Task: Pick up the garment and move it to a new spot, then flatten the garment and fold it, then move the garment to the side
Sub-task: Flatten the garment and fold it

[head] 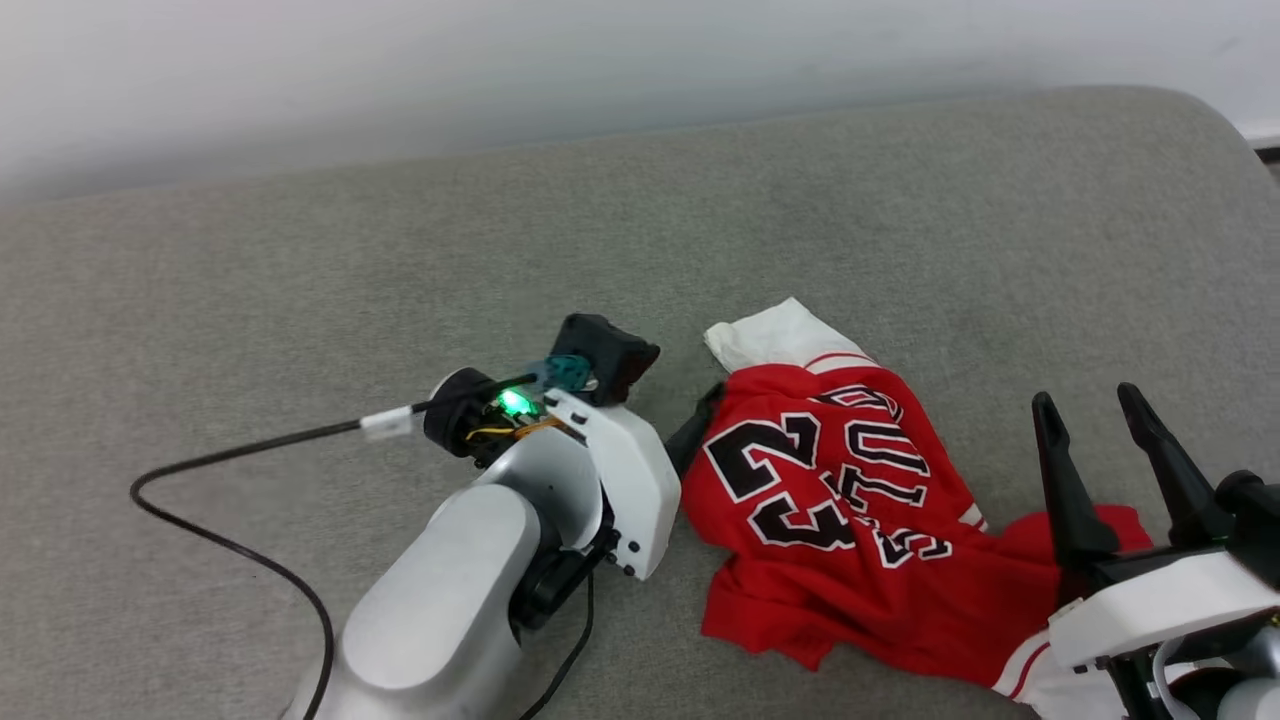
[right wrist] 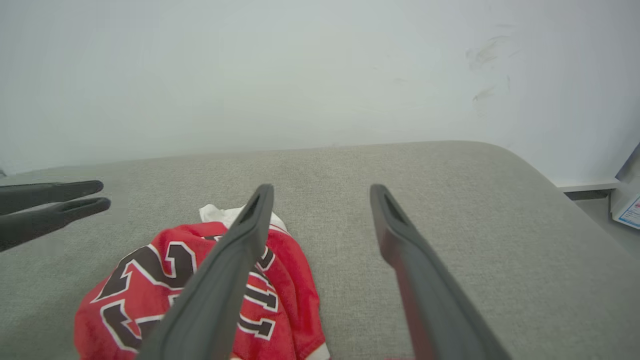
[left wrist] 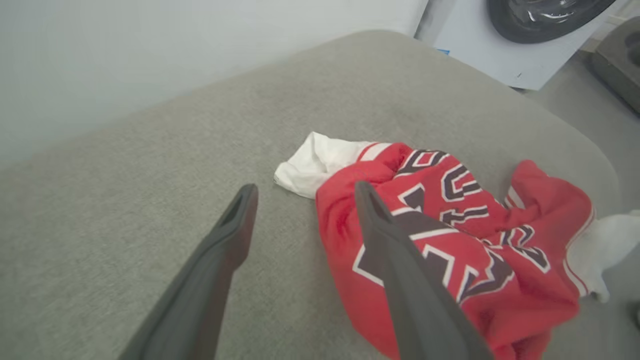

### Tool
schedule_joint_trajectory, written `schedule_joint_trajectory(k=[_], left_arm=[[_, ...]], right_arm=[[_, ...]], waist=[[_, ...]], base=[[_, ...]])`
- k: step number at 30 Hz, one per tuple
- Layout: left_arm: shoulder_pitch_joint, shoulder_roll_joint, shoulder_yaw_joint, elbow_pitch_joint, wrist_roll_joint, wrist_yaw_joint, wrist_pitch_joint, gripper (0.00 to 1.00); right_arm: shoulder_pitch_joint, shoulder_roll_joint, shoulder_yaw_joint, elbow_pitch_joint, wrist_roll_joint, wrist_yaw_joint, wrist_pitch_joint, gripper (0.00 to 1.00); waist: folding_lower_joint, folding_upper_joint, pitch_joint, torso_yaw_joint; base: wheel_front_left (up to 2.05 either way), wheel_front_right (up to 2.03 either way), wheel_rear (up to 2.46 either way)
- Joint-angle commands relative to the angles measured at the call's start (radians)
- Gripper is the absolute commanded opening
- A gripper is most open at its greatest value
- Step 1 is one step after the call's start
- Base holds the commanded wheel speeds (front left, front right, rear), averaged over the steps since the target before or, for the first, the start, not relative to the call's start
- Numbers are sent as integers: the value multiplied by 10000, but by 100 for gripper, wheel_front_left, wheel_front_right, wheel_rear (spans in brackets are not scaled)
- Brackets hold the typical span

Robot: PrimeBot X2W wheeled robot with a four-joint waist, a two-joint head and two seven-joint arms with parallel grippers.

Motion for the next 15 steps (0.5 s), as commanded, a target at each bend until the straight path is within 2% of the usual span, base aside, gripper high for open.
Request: schedule_joint_trajectory(k=[1, 6, 13, 14, 15], left_arm=[[-181, 20, -138, 205, -94, -116, 345, 100], [-718, 297, -815, 854, -339, -478, 1978, 100], [-1090, 656, -2055, 1426, -1090, -676, 4607, 100], [-1069, 719, -2280, 1513, -1194, -679, 5031, 81], [-1088, 800, -2478, 1573, -1258, -687, 5355, 50]], right_arm=[[-178, 48, 45, -37, 2, -3, 2, 100], [-266, 144, 158, -87, 40, -3, 10, 100], [-325, 264, 164, 67, 91, -3, -38, 100], [-349, 278, 174, 73, 102, -3, -69, 100], [-386, 289, 203, 82, 107, -3, -97, 100]], waist=[[-1, 0, 372, -431], [-1, 0, 698, -895], [-1, 0, 977, -1195], [-1, 0, 995, -1232], [-1, 0, 998, -1273]], base=[[0, 0, 0], [0, 0, 0], [0, 0, 0], [0, 0, 0], [0, 0, 0]])
